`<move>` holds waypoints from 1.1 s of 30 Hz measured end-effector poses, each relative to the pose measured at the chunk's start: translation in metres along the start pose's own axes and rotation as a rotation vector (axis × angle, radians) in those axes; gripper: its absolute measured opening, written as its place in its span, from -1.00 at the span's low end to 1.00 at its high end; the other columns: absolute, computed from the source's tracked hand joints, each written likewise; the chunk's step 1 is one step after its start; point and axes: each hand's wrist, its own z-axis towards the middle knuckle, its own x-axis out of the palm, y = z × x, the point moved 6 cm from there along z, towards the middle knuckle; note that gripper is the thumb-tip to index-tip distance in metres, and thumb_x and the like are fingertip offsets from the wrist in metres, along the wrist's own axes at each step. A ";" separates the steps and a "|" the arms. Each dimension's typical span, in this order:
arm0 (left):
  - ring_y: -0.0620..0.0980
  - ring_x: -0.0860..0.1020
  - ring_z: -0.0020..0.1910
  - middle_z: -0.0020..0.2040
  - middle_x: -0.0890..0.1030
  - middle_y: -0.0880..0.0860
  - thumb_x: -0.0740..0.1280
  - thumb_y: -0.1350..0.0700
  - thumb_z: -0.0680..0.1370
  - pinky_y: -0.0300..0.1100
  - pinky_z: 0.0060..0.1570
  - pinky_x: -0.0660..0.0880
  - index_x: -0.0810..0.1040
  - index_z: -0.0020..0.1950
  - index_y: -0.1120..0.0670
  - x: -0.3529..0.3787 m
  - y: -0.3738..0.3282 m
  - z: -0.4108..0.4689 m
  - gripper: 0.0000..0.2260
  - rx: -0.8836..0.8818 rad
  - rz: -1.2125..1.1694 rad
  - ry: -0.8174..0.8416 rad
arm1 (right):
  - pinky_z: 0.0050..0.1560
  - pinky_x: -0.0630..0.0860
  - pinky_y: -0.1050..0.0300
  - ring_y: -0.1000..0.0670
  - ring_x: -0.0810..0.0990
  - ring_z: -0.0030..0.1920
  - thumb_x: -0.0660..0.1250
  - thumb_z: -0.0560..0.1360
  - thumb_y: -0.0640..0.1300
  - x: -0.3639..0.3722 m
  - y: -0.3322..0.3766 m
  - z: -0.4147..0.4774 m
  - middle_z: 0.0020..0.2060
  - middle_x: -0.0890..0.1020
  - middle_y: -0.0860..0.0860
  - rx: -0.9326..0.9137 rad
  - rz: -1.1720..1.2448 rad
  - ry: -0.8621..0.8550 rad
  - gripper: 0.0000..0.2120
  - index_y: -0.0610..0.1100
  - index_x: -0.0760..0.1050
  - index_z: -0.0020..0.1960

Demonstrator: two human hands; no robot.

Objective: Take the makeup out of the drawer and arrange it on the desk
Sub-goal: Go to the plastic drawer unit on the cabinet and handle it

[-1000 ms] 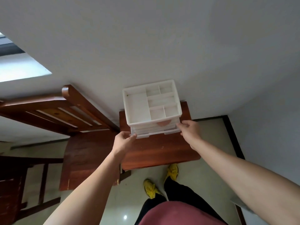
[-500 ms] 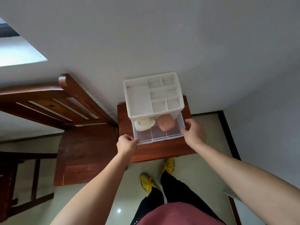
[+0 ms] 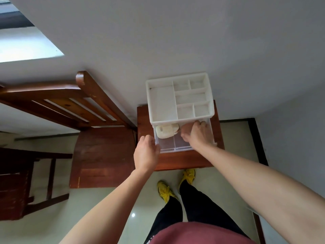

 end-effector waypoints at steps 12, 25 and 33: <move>0.19 0.45 0.21 0.15 0.51 0.16 0.28 0.21 0.44 0.00 0.28 0.32 0.50 0.16 0.18 0.034 -0.053 0.021 -0.70 0.535 0.598 0.186 | -0.08 0.60 0.02 -0.08 0.64 -0.09 0.31 0.53 0.12 -0.037 -0.025 -0.009 -0.04 0.65 -0.03 -0.120 0.178 0.009 -0.66 -0.13 0.48 0.13; 0.19 0.39 0.27 0.31 0.36 0.19 0.32 0.15 0.51 -0.02 0.25 0.34 0.15 0.49 0.18 0.063 -0.063 0.029 -0.40 0.449 0.694 0.316 | -0.41 0.42 0.16 -0.01 0.53 -0.21 0.40 0.51 -0.01 -0.014 -0.122 -0.039 -0.14 0.59 -0.09 0.398 1.063 0.067 -0.74 -0.15 0.54 0.10; 0.14 0.43 0.18 0.19 0.43 0.14 0.36 0.17 0.51 -0.04 0.03 0.45 0.42 0.25 0.18 0.057 -0.060 0.031 -0.66 0.380 0.533 0.366 | -0.39 0.57 0.11 -0.17 0.66 -0.04 0.41 0.50 0.05 0.014 -0.124 -0.055 0.07 0.58 -0.20 0.583 1.371 0.175 -0.69 -0.12 0.48 0.13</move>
